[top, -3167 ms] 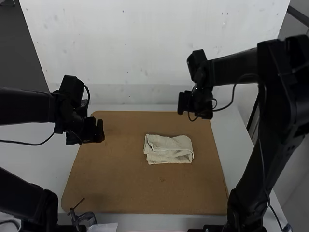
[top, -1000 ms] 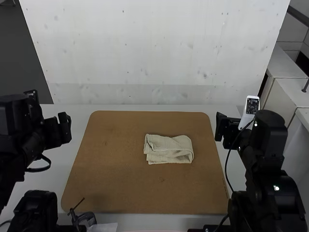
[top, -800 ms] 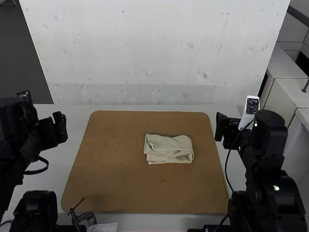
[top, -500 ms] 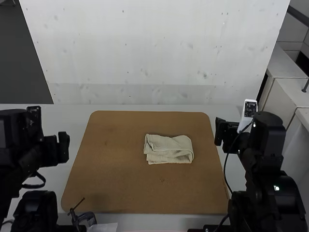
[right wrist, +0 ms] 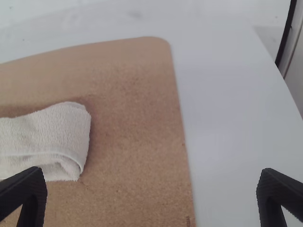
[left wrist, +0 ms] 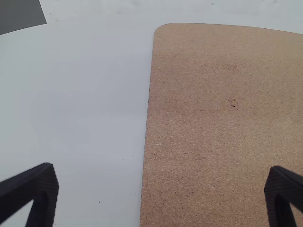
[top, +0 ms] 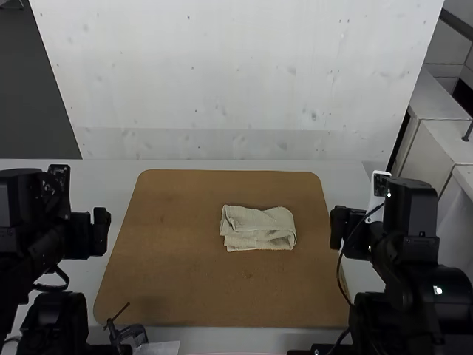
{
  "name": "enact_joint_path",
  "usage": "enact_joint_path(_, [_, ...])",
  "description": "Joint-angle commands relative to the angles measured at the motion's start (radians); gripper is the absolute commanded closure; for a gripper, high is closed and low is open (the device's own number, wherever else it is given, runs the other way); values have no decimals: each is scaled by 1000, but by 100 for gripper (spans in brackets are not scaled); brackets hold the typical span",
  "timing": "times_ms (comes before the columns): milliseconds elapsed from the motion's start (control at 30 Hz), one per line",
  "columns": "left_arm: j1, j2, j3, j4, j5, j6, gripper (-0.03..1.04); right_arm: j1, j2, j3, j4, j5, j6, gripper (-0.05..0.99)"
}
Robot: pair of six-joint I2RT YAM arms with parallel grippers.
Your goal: Fold the towel.
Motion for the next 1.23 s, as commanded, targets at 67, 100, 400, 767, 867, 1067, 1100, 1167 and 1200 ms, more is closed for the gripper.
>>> enact_joint_path(67, [13, -12, 1, 5, 14, 11, 3, 2, -3, 59, -85, 10, 24, -3])
enact_joint_path(100, [15, -12, 1, 5, 12, 11, 3, 2, -3, 65, -104, 9, 24, -3])
enact_joint_path(400, [15, -13, 1, 5, 15, 11, 3, 1, -5, 76, -157, 7, 27, -3])
enact_joint_path(767, [15, -13, 1, 5, 15, 11, 3, 1, -5, 76, -157, 7, 27, -3])
enact_joint_path(867, [15, -13, 1, 5, 15, 11, 3, 1, -5, 76, -157, 7, 27, -3])
enact_joint_path(1067, [15, -13, 1, 5, 15, 11, 3, 1, -5, 76, -157, 7, 25, -3])
enact_joint_path(1100, [15, -13, 1, 5, 15, 11, 3, 1, -5, 76, -157, 7, 27, -3])
enact_joint_path(1167, [15, -13, 1, 5, 15, 11, 3, 2, -5, 76, -157, 7, 25, -3])
enact_joint_path(1200, [15, -13, 1, 5, 15, 11, 3, 1, -5, 76, -157, 6, 27, -3])
